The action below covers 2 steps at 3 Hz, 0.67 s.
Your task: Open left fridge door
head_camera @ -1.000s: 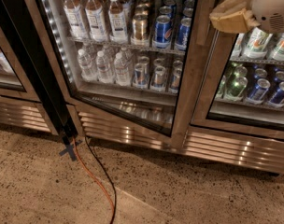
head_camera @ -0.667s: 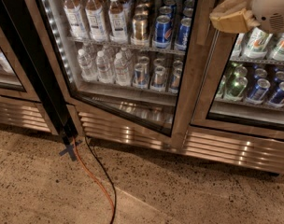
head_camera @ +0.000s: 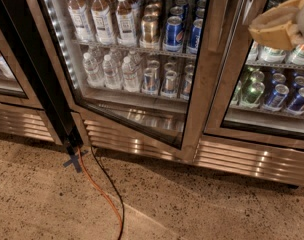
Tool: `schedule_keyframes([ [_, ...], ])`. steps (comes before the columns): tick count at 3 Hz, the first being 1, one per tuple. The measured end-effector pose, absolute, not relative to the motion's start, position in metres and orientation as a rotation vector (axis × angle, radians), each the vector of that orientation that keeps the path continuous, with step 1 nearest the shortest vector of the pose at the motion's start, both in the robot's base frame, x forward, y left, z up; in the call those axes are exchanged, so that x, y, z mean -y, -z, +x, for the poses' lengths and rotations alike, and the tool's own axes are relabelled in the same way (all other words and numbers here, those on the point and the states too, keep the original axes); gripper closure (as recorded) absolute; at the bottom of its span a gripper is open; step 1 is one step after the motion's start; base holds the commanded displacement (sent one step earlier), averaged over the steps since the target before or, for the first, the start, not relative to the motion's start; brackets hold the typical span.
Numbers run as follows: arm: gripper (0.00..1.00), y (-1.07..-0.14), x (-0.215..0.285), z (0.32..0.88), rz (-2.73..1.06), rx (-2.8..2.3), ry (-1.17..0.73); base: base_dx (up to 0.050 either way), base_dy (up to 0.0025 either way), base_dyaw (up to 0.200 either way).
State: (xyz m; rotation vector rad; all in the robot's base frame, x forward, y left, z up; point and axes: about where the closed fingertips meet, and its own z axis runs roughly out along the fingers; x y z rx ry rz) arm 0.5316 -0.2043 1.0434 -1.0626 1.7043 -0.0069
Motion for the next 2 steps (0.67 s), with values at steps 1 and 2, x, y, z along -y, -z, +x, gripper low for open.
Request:
schedule_keyframes([
  [1,1.0,-1.047,0.236,0.526,-0.947,-1.728,0.073,0.0,0.0,0.0],
  [2,1.0,-1.055,0.259,0.571,-0.824,-1.69,0.105,0.0,0.0,0.0],
])
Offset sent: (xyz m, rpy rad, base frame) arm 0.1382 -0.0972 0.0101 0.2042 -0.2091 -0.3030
